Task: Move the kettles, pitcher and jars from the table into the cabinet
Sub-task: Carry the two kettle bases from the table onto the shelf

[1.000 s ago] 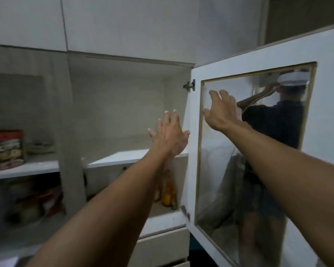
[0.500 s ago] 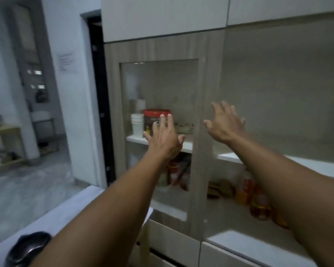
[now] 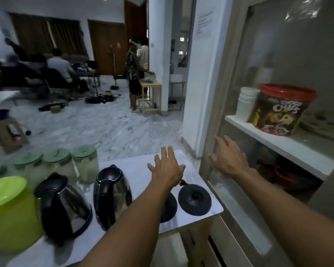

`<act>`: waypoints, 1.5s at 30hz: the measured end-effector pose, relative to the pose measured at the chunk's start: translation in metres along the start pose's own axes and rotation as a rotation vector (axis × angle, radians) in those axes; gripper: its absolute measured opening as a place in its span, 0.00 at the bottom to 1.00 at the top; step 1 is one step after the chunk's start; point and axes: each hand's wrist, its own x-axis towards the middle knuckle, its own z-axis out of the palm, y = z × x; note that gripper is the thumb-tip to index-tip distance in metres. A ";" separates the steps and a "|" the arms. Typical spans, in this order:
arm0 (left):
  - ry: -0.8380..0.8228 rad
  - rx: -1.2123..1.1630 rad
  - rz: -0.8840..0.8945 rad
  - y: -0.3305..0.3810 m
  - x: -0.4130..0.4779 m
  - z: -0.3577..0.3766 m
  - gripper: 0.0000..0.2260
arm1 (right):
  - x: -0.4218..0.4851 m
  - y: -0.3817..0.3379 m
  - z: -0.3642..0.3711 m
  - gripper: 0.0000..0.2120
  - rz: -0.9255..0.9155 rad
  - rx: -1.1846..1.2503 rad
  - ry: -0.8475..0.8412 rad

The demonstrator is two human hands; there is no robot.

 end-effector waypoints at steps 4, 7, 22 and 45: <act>-0.076 0.015 -0.094 -0.028 0.025 0.051 0.38 | 0.021 0.017 0.070 0.31 -0.015 -0.008 -0.131; -0.147 0.018 -0.126 -0.048 0.044 0.101 0.39 | 0.030 0.039 0.130 0.33 0.059 0.044 -0.248; -0.230 0.134 -0.330 -0.147 0.054 0.225 0.64 | 0.030 0.066 0.304 0.60 0.217 0.061 -0.530; 0.000 0.185 -0.120 -0.082 -0.005 0.125 0.52 | -0.033 0.064 0.177 0.49 0.140 0.046 -0.206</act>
